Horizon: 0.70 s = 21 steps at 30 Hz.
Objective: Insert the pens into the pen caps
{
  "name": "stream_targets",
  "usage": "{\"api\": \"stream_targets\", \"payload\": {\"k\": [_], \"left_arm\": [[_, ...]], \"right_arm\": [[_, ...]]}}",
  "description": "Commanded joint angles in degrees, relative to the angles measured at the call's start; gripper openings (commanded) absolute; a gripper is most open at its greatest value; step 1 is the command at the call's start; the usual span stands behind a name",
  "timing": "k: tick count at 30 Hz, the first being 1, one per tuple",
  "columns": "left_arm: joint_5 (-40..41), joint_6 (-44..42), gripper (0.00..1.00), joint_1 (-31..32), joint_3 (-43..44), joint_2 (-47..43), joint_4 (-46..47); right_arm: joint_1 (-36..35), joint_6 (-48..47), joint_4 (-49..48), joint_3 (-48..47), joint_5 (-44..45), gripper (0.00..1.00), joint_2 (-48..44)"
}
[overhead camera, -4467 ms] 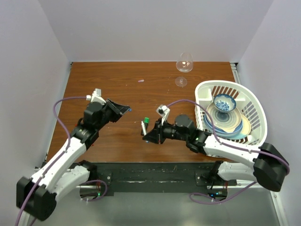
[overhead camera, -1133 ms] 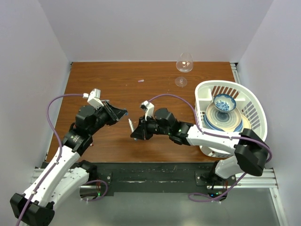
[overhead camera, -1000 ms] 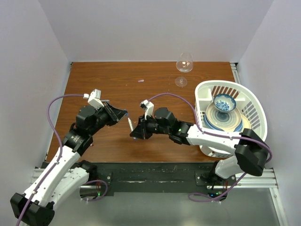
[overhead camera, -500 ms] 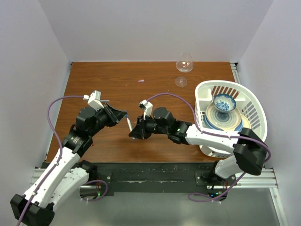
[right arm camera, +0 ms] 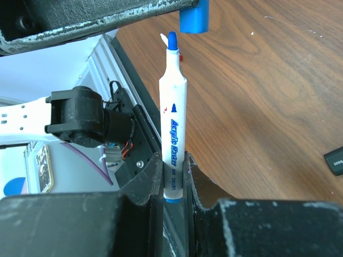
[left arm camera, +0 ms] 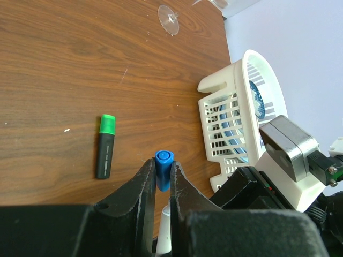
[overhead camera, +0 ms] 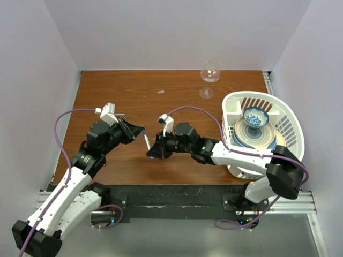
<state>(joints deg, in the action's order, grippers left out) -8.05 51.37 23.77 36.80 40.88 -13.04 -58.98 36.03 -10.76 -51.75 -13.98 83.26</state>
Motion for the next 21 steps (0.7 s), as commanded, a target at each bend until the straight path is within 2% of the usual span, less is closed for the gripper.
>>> {"api": "stream_targets", "payload": {"k": [1,21], "left_arm": [[1.1,-0.5,0.00,0.2,2.8,-0.7,-0.1],[0.3,-1.1,0.00,0.2,2.3,-2.7,-1.6]], "right_arm": [[-0.3,0.4,-1.8,-1.1,0.6,0.00,0.6],[-0.6,0.6,-1.5,-1.9,1.0,0.00,1.0]]}}
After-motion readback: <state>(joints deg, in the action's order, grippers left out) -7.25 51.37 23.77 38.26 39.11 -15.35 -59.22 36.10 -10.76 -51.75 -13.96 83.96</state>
